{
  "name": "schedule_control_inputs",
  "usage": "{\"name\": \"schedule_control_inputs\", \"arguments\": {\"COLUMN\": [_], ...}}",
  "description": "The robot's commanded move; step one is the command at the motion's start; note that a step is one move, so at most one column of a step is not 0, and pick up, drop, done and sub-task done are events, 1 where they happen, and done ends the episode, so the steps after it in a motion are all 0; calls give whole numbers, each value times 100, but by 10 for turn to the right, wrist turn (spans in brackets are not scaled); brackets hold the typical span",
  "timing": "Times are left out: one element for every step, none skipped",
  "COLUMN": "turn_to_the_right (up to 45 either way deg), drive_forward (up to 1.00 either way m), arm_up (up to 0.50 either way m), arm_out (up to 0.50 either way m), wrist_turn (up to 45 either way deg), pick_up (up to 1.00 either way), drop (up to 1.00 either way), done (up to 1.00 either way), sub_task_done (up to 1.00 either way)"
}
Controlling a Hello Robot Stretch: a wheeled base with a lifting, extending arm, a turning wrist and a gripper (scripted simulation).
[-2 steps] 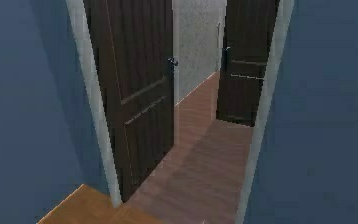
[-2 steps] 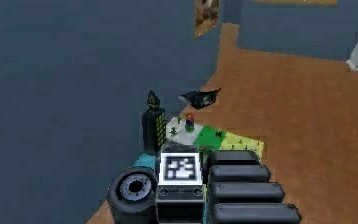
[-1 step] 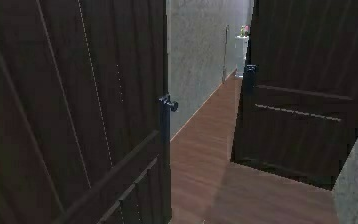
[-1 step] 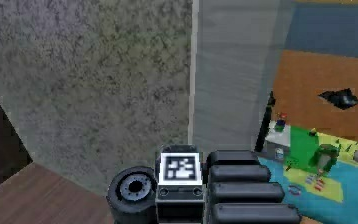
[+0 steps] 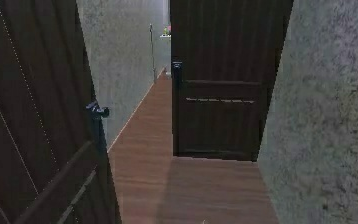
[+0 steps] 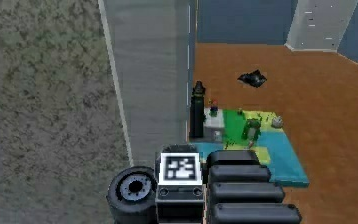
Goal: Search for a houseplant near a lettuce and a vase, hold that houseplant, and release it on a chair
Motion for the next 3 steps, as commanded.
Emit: {"name": "schedule_control_inputs", "arguments": {"turn_to_the_right": [30,0,0], "drive_forward": [0,85,30], "arm_up": [0,0,0], "arm_out": [0,0,0], "wrist_turn": [0,0,0], "pick_up": [0,0,0], "drop": [0,0,0], "done": [0,0,0], "sub_task_done": [0,0,0]}}
